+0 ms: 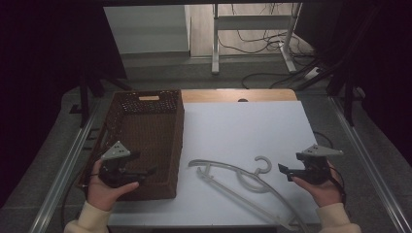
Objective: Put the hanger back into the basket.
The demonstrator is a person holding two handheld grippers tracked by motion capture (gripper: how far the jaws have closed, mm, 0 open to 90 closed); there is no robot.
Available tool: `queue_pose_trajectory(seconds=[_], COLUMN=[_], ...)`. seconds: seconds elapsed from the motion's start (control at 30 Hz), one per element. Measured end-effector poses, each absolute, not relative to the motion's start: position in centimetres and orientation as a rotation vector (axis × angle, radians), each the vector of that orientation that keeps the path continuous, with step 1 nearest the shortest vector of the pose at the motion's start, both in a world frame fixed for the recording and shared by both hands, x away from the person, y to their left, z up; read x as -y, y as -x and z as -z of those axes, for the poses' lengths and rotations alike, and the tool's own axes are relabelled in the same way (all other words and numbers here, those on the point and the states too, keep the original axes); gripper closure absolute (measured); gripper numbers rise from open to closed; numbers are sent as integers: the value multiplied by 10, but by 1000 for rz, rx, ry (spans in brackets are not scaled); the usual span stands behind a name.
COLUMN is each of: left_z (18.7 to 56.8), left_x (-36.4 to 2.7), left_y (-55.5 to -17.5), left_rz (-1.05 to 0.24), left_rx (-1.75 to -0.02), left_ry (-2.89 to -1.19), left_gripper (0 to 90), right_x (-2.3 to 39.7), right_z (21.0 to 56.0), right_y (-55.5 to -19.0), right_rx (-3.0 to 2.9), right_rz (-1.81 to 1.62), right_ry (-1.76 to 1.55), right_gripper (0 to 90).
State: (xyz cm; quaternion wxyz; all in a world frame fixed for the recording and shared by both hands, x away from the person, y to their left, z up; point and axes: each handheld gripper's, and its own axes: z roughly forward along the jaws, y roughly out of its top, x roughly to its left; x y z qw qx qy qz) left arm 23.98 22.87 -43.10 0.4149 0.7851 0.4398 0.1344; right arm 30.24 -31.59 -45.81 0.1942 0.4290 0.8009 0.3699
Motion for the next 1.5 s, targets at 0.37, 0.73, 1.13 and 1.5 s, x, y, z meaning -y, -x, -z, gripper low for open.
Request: queue_pose_trajectory(seconds=[0.37, 0.73, 1.13, 1.5], left_z=[430, 429, 427, 428], left_x=[-230, -225, -225, -225], left_y=[-240, -241, -242, -242], left_rz=[-338, -338, -340, -343], left_rx=[-1115, -1100, -1092, -1095], left_ry=[-1967, -1980, -1979, -1981], left_gripper=[185, 185, 185, 185], right_x=[312, 314, 308, 301], right_z=[460, 460, 453, 453], right_y=[-306, -305, -303, -303], right_rx=[-2260, -2266, -2274, -2310], right_rz=[-1012, -1007, -984, -973], right_ry=[-1206, -1211, -1203, -1185], right_gripper=[188, 193, 196, 210])
